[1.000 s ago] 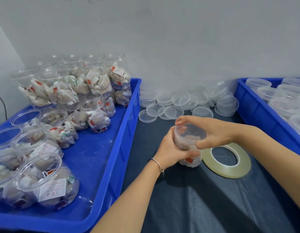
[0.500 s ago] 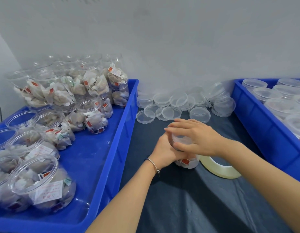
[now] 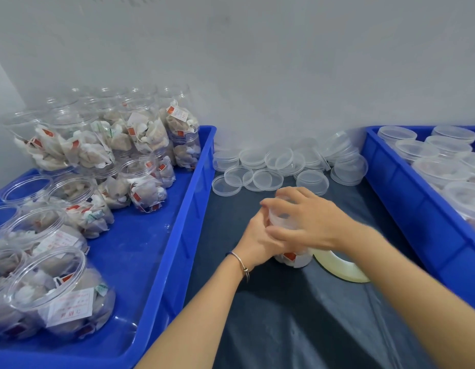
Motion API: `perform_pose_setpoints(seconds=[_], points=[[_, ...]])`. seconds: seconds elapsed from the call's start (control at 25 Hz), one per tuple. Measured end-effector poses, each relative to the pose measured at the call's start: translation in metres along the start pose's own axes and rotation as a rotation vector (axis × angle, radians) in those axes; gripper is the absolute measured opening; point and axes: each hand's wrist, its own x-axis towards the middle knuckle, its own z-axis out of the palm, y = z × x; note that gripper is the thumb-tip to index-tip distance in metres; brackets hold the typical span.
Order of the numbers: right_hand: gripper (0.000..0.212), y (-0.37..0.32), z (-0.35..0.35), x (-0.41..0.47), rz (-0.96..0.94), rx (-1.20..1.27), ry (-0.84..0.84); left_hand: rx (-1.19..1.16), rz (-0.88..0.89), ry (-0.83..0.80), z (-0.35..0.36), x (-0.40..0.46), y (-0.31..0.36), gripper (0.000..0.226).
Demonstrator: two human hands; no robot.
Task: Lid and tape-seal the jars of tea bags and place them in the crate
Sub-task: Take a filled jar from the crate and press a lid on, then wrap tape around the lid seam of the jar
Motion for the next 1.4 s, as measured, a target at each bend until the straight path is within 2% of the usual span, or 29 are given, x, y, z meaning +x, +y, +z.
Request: perform_pose_setpoints(seconds=[0.04,0.08,0.12,0.16,0.2,0.28,0.32,0.36,0.4,0.44,0.48,0.52,0.56,0.6,0.64,0.68,0.72,0.76,0.8,0.88,0.96,1.08,1.16,1.28,1.4], points=[[0.049,0.008,-0.006,-0.003,-0.056,0.107,-0.030,0.057,0.042,-0.005,0.004,-0.002,-0.002,0.045],[0.046,0.013,-0.006,-0.005,-0.070,0.158,0.013,0.070,0.038,0.007,0.010,-0.002,-0.007,0.064],[0.043,0.014,-0.003,-0.007,-0.042,0.148,0.093,0.019,-0.006,0.043,0.013,-0.003,-0.009,0.070],[0.041,0.010,0.003,-0.009,0.000,0.100,0.176,-0.007,-0.002,0.075,0.014,-0.003,-0.009,0.065],[0.040,0.002,0.009,-0.009,0.037,0.042,0.245,-0.050,-0.002,0.073,0.017,-0.002,-0.009,0.052],[0.039,-0.009,0.018,-0.008,0.069,-0.039,0.305,-0.124,-0.017,0.073,0.013,-0.001,-0.003,0.012],[0.040,-0.010,0.019,-0.007,0.081,-0.040,0.306,-0.191,-0.072,0.071,0.010,0.001,-0.002,0.016],[0.041,-0.007,0.018,-0.007,0.082,0.015,0.303,-0.169,-0.032,0.032,0.010,-0.002,-0.002,0.012],[0.042,-0.002,0.016,-0.008,0.077,0.171,0.283,-0.105,-0.011,0.042,0.014,-0.006,-0.002,0.035],[0.043,0.004,0.012,-0.010,0.086,0.430,0.259,-0.174,-0.057,0.083,0.018,-0.007,-0.002,0.058],[0.042,0.011,0.009,-0.016,0.123,0.692,0.291,-0.173,-0.069,0.108,0.021,-0.010,-0.004,0.072],[0.040,0.022,0.010,-0.025,0.189,0.811,0.396,-0.219,-0.071,0.133,0.020,-0.013,0.001,0.079],[0.038,0.034,0.013,-0.036,0.275,0.748,0.487,-0.254,-0.054,0.151,0.019,-0.013,0.001,0.086],[0.036,0.047,0.017,-0.048,0.373,0.597,0.480,-0.272,-0.049,0.175,0.017,-0.015,0.006,0.095],[0.038,0.058,0.024,-0.063,0.428,0.460,0.373,-0.288,-0.047,0.173,0.015,-0.016,0.006,0.105],[0.042,0.063,0.032,-0.079,0.431,0.356,0.187,-0.307,-0.051,0.160,0.013,-0.017,0.009,0.112],[0.049,0.067,0.041,-0.092,0.394,0.251,0.007,-0.316,-0.047,0.181,0.012,-0.019,0.014,0.111],[0.056,0.069,0.048,-0.103,0.349,0.143,-0.098,-0.316,-0.031,0.246,0.013,-0.021,0.018,0.102],[0.057,0.070,0.053,-0.111,0.323,0.045,-0.121,-0.293,-0.002,0.349,0.014,-0.025,0.023,0.085],[0.044,0.069,0.053,-0.115,0.322,-0.073,-0.072,-0.190,0.114,0.592,0.019,-0.037,0.032,0.047],[0.029,0.062,0.046,-0.114,0.348,-0.030,-0.010,-0.127,0.241,0.671,0.025,-0.047,0.039,0.026],[0.023,0.047,0.025,-0.112,0.528,0.490,0.242,-0.074,0.330,0.455,0.034,-0.055,0.054,0.018],[0.029,0.033,0.013,-0.115,0.611,0.743,0.388,0.024,0.288,0.225,0.044,-0.054,0.064,0.028],[0.032,0.011,0.006,-0.121,0.606,0.929,0.382,0.159,0.206,-0.014,0.059,-0.052,0.067,0.050],[0.029,0.001,0.006,-0.125,0.575,0.875,0.348,0.188,0.165,-0.066,0.061,-0.053,0.067,0.055]])
